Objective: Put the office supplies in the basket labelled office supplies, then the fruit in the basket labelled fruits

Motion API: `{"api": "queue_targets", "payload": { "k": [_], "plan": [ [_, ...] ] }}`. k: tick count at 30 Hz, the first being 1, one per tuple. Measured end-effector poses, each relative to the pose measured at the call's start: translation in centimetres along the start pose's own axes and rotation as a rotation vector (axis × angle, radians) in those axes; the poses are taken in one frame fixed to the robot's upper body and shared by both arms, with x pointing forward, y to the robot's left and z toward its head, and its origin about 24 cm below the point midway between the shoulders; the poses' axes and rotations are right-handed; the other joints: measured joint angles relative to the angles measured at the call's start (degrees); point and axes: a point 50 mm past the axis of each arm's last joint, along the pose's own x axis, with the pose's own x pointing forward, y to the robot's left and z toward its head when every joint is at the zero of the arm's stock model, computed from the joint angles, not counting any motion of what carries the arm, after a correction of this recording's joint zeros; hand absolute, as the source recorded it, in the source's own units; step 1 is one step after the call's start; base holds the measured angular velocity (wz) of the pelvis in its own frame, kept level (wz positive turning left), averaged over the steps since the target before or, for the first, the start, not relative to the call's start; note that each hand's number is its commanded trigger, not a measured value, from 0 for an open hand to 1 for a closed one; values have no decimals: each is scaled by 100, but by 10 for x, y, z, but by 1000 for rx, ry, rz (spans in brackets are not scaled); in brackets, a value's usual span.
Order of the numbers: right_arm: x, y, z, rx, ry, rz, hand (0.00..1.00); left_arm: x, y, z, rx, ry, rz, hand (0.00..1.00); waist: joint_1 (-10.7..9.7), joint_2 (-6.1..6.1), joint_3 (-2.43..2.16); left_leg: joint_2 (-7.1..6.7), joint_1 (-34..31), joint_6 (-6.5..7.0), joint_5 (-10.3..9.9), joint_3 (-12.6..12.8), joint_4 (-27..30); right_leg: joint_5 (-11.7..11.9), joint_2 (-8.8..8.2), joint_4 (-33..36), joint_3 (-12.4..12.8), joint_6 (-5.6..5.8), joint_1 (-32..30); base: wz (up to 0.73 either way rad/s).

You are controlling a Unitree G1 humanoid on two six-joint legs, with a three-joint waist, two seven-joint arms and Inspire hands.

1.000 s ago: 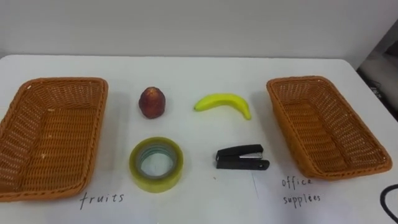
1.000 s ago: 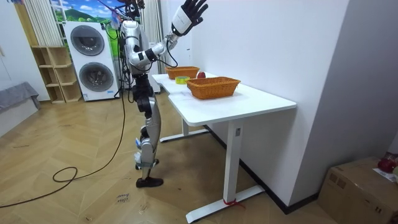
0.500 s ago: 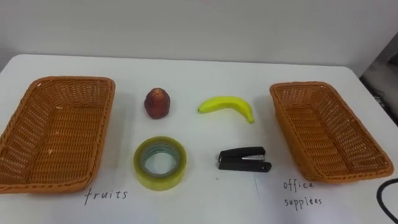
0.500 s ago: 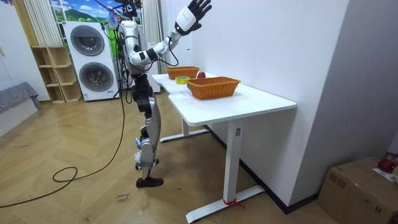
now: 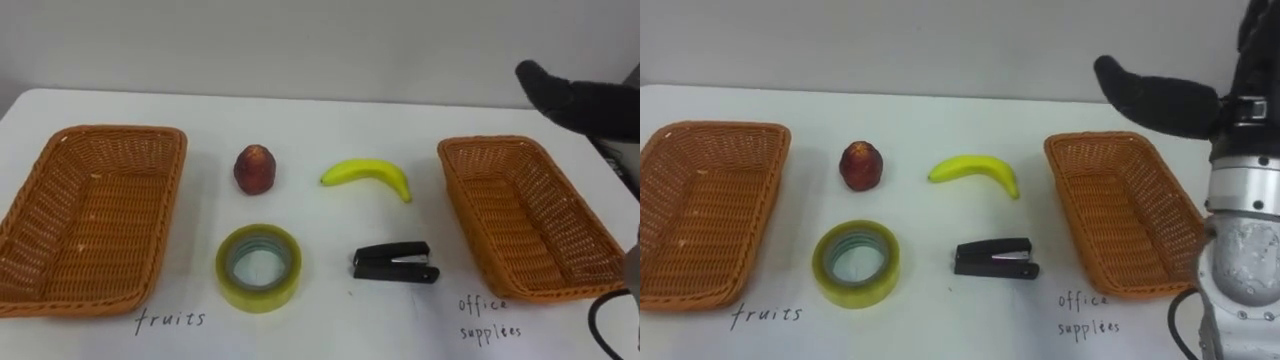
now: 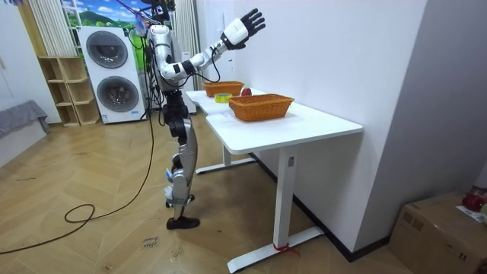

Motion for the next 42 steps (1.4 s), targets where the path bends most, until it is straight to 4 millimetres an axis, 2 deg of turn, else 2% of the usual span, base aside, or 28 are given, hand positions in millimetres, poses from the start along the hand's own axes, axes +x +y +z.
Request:
{"api": "queue_targets", "payload": {
  "k": [6,11,15,18,26,36,42],
  "plan": [
    [-5,8,-5,-15,40,129,0,0,1,1,10,-6,-1,0,56,-70,30,5,-2,0,-1,-14,5,3,1,4,-21,-3,15,0],
    [-6,11,-12,-34,93,191,0,1,3,3,14,-4,6,0,103,-81,35,-1,-27,1,-3,-25,-15,14,-1,5,-37,-3,-1,0],
    [-11,13,-32,-36,188,261,0,0,2,3,52,-22,4,0,103,-82,36,-6,-12,1,-2,-19,11,14,3,6,-35,-4,17,0],
    [-14,14,-39,-41,231,293,0,0,2,4,53,-24,4,0,102,-82,36,-5,-13,1,-2,-18,4,14,3,6,-35,-3,8,0],
    [-16,19,-40,-87,234,371,0,1,3,7,58,-31,7,0,110,-110,40,0,-33,0,-2,-26,-2,14,4,2,-58,-3,-5,0],
    [-25,40,-43,-109,267,553,0,3,8,17,63,-52,21,0,117,-112,36,-1,-101,0,-2,-113,53,14,-7,0,-148,-3,-1,5],
    [-31,52,-45,-101,278,626,0,4,10,23,81,-71,26,0,198,-100,44,-3,-134,0,-2,-131,69,14,-9,1,-157,-3,-21,0]
  ]
}}
